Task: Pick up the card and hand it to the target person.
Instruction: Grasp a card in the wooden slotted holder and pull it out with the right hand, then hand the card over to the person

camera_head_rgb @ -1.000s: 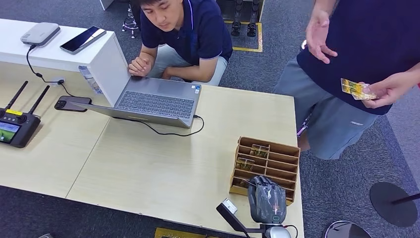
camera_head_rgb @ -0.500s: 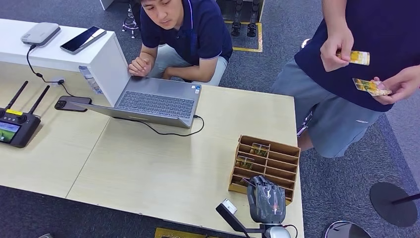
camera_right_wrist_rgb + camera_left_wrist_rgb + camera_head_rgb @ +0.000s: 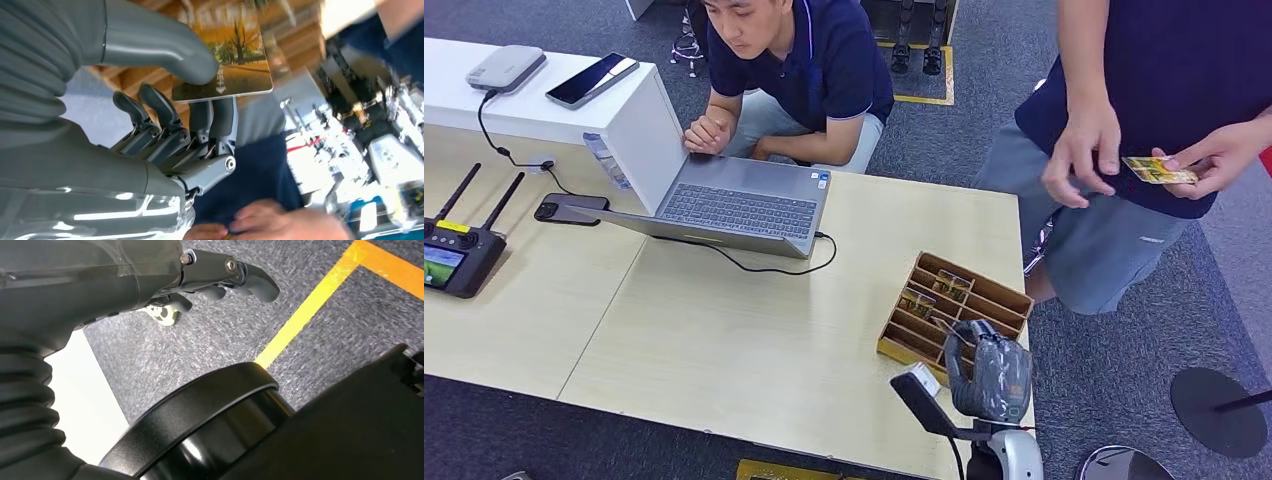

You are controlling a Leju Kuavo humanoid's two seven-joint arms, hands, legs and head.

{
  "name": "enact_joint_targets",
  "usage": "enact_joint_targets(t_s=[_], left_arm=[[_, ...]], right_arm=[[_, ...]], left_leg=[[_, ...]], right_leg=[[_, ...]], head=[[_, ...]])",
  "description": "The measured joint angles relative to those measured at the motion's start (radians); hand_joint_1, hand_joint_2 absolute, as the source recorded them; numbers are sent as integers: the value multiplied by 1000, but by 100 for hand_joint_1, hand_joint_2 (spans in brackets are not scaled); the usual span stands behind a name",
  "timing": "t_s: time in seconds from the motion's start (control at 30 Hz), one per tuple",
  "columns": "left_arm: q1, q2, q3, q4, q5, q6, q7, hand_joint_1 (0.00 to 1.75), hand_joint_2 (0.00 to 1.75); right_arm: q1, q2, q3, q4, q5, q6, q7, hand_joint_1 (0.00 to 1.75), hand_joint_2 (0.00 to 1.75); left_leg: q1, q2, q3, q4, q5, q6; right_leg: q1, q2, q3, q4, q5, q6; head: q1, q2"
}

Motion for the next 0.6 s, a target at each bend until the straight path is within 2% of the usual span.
enact_joint_targets(t_s=[0.37, 0.6], left_arm=[[-1, 2, 0, 0, 2, -11, -4, 0, 175], [-1, 3, 0, 0, 10, -14, -4, 0, 175]], right_arm=[[-102, -47, -95, -315, -429, 0, -63, 155, 175], [-144, -78, -110, -448, -483, 1, -60, 155, 175]], left_leg=[[0, 0, 0, 0, 0, 0], [0, 0, 0, 0, 0, 0]], right_leg=[[0, 0, 0, 0, 0, 0], [0, 0, 0, 0, 0, 0]], head=[[0, 0], [0, 0]])
